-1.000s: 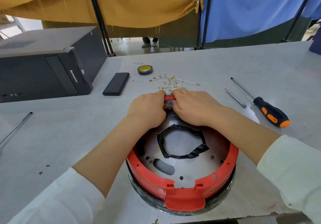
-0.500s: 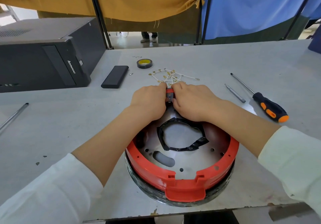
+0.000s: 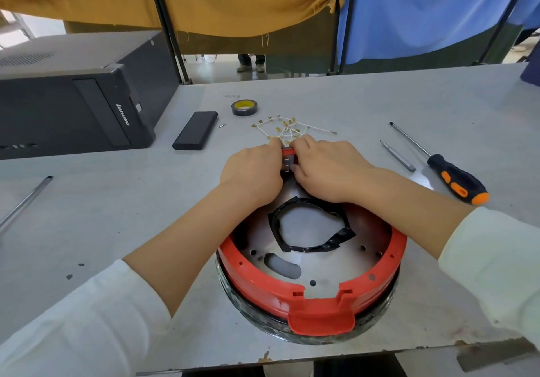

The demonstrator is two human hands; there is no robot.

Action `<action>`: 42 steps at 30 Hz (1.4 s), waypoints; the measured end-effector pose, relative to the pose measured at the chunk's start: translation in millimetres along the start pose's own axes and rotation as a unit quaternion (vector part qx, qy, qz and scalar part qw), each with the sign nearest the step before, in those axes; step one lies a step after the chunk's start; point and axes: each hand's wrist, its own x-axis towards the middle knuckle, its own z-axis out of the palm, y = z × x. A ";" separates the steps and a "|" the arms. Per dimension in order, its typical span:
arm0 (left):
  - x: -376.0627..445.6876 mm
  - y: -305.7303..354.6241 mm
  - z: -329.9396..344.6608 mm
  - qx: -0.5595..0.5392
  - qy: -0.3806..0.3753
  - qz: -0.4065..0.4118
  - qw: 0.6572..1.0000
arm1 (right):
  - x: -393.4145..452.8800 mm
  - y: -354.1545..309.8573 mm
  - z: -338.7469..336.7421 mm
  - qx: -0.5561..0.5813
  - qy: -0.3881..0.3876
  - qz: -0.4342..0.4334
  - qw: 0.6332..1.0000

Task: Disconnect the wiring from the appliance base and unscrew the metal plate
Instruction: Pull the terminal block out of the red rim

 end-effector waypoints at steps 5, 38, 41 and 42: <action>1.2 -5.7 0.3 -0.051 -0.010 0.020 0.998 | -1.9 1.3 -0.5 0.005 -0.004 -0.004 1.000; 2.9 4.0 -3.4 0.031 -0.022 -0.032 0.999 | 1.3 -0.9 7.0 -0.019 0.015 0.011 1.000; 3.6 6.4 -3.2 0.038 -0.020 -0.035 0.998 | 0.7 -1.9 7.2 -0.026 0.022 0.011 0.999; 3.8 6.9 -3.2 0.041 -0.018 -0.034 0.998 | 0.6 -2.5 7.3 -0.029 0.025 0.013 0.999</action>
